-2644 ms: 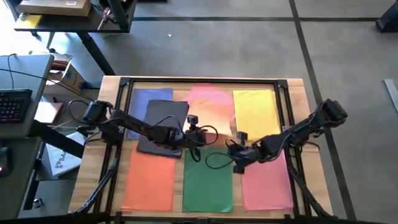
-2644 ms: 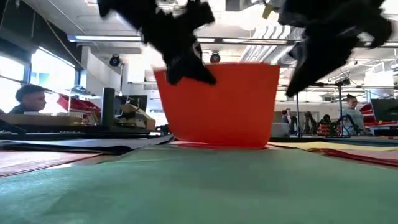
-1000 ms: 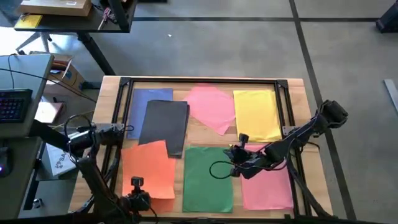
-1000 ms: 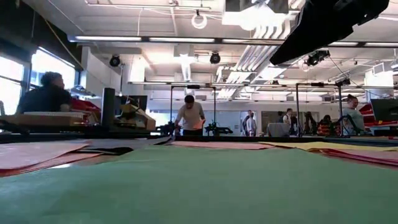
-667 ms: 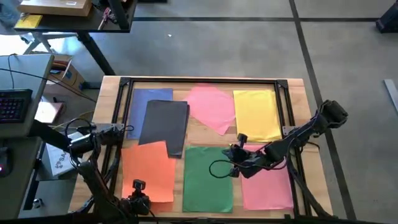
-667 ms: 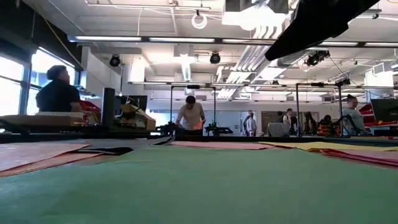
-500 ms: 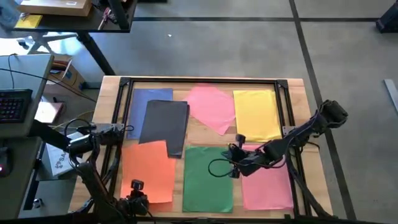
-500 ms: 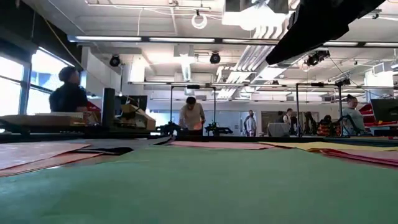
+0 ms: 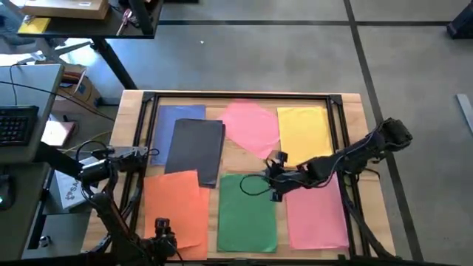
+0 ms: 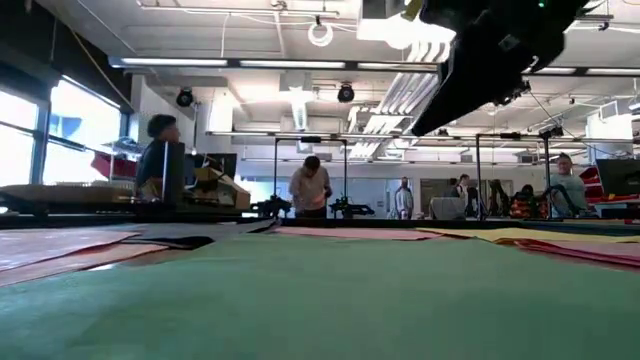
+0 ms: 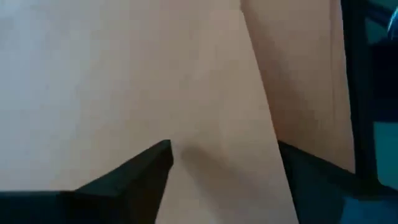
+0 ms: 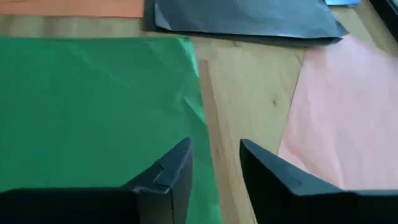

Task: Organize paper
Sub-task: Stack the top orange paper on the bottom orange paper, then stack the top pink paper on the bottom pink paper

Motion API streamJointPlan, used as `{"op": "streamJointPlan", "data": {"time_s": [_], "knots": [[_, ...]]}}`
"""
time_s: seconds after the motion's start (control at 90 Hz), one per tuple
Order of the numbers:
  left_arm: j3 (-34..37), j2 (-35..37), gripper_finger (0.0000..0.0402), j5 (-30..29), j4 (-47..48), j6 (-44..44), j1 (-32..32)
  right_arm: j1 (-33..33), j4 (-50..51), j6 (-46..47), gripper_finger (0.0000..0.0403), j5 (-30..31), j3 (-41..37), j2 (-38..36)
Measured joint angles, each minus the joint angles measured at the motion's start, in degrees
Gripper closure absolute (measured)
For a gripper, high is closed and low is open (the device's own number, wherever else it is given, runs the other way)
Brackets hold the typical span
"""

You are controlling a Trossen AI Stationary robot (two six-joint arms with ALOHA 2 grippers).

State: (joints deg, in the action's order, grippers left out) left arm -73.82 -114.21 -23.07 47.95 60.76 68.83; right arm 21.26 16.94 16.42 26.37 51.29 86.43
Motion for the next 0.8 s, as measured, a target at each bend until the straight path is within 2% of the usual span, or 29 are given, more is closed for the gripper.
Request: {"op": "streamJointPlan", "data": {"time_s": [0.122, 0.278, 0.467, 0.678, 0.8], "knots": [[-0.3, 0.2, 0.0127, 2.5, 1.0, -4.5, -0.2, -0.9, 0.1, -1.7, 0.0274, -0.6, 0.0, 0.3], [-0.9, 2.0, 0.0126, 3.0, 5.2, -2.7, -1.8, -2.3, 1.9, -4.9, 0.0273, -0.5, 0.0, 0.4], [-1.4, 7.2, 0.0126, -2.0, 5.9, 0.1, -3.0, -6.7, 4.9, -10.4, 0.0272, -3.2, 0.0, 0.4], [-1.4, 12.1, 0.0126, -3.5, 5.7, 0.8, -3.4, -11.3, 6.0, -22.0, 0.0262, -8.4, 0.0, 3.0], [-1.4, 14.2, 0.0126, -11.1, 5.5, 3.7, -4.0, -13.5, 8.3, -26.4, 0.0229, -6.7, 0.0, 6.3]]}}
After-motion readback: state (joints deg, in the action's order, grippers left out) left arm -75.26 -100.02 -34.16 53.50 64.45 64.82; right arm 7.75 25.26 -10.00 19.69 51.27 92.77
